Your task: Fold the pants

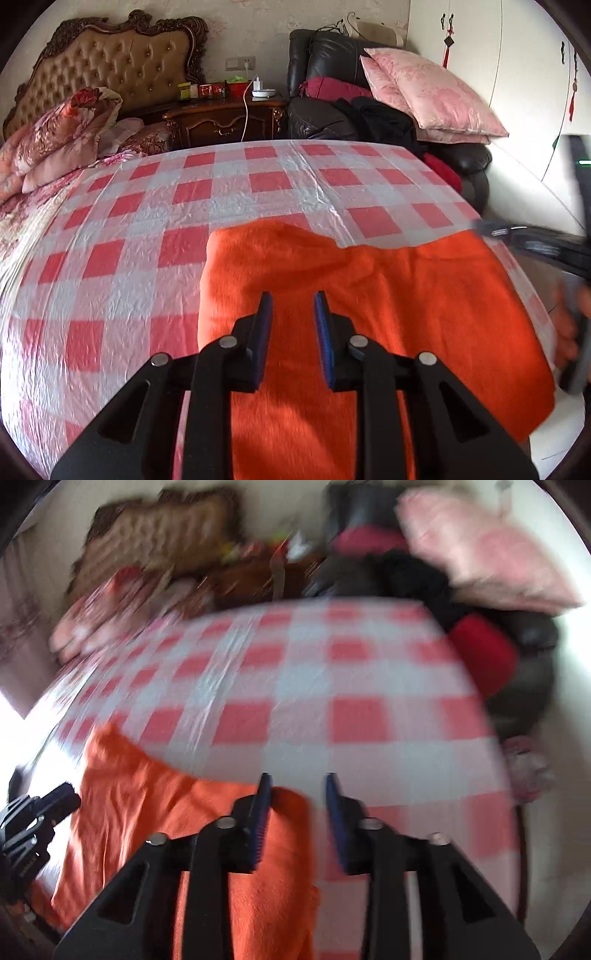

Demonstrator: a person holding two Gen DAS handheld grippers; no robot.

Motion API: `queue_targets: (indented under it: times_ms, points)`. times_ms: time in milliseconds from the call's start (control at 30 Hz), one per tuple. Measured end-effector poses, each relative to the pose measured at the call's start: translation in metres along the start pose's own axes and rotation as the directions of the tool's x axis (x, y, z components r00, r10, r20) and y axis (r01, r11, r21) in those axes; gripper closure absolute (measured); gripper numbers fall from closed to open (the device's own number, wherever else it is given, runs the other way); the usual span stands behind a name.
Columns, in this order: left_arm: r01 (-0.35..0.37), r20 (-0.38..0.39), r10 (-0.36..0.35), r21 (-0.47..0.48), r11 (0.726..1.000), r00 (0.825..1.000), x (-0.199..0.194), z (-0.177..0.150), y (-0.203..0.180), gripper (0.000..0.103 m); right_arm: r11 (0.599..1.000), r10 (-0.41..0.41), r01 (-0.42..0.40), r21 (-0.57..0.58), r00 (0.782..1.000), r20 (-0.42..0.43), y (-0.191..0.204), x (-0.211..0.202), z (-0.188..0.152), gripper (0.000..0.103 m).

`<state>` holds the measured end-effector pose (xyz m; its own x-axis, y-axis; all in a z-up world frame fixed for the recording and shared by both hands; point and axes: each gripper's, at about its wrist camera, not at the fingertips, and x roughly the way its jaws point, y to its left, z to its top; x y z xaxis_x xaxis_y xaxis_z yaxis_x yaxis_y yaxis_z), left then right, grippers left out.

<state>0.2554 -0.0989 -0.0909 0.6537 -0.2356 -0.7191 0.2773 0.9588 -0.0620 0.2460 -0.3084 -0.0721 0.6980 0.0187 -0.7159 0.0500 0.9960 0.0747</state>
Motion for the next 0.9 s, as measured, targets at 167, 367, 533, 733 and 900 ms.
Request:
queue_targets:
  times_ms: [167,367,533,733,900]
  points:
    - [-0.028,-0.088,0.028,-0.001,1.0,0.996,0.032,0.011,0.007,0.079,0.989,-0.086,0.088,-0.123,0.996,0.02,0.037,-0.031,-0.041,0.042]
    - [-0.004,-0.097,0.006,0.023,1.0,0.995,0.036,0.007,0.008,0.074,0.995,-0.089,0.084,-0.047,0.989,-0.118,0.019,0.007,-0.069,0.038]
    - [0.034,0.017,-0.034,-0.019,0.999,0.999,-0.037,-0.027,0.005,0.066,0.993,-0.115,0.114,-0.029,0.992,-0.057,0.025,-0.028,-0.075,0.033]
    - [0.01,-0.073,-0.014,-0.059,0.998,0.997,-0.063,-0.09,-0.003,0.066,0.996,-0.084,0.083,-0.043,0.997,0.0,0.055,-0.071,-0.111,0.029]
    - [0.028,-0.155,-0.046,-0.114,0.993,0.987,-0.049,-0.109,0.003,0.066,0.989,-0.124,0.119,-0.082,0.99,-0.063,0.062,-0.054,-0.136,0.028]
